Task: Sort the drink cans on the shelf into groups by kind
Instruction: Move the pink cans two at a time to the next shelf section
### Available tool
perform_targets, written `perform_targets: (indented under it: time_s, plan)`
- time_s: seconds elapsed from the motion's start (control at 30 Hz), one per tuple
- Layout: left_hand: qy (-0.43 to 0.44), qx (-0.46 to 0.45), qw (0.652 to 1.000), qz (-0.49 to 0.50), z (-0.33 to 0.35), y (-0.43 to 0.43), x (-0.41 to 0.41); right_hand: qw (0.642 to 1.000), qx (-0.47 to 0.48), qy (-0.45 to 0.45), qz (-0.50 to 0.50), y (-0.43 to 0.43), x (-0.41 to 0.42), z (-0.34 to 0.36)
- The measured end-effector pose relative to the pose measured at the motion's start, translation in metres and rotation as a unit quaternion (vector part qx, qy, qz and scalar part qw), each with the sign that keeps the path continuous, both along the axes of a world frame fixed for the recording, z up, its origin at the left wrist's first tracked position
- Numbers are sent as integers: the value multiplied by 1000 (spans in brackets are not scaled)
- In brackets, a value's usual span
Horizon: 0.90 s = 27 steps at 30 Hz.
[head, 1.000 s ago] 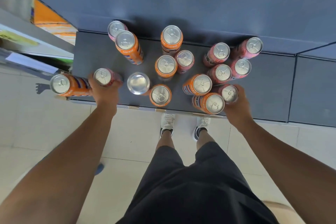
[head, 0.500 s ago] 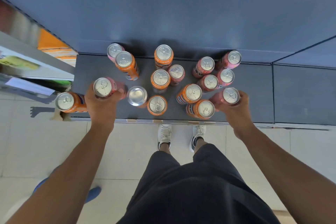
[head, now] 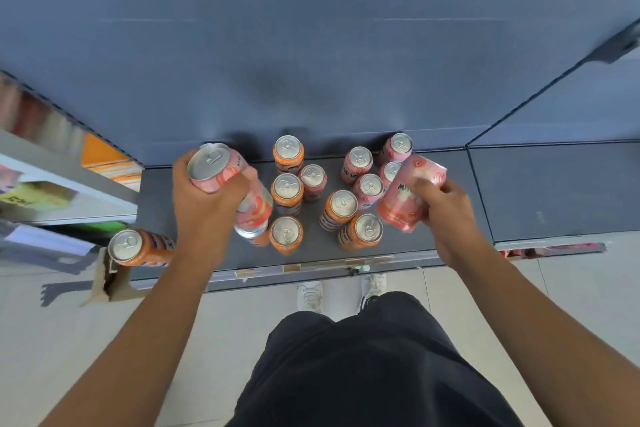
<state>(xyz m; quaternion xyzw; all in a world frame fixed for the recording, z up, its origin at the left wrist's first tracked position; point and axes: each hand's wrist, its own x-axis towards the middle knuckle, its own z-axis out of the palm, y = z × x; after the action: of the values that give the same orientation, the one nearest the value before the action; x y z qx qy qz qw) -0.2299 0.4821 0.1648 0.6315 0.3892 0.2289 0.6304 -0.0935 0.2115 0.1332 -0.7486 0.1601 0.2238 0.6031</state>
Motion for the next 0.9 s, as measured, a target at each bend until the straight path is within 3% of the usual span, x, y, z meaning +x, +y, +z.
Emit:
perform_targets:
  time_s: [0.13,0.27,0.47,0.7,0.9]
  plan:
    - [-10,-134,990,-42,12,-29,17,996,76,45,-5,3,-13,16]
    - [61,-309,945,-92,18,-58,28,982,164,90,-17,4,-26,29]
    - [31,-419,885,-203,29,-91,40,962,240,121,-48,-18,-33,50]
    - [34,-366,848,-382,35,-130,55,950,294,105,-31,-78,-34,65]
    - [52,-273,865,-418,44,-207,71,945,303,66,-105,-144,-33,67]
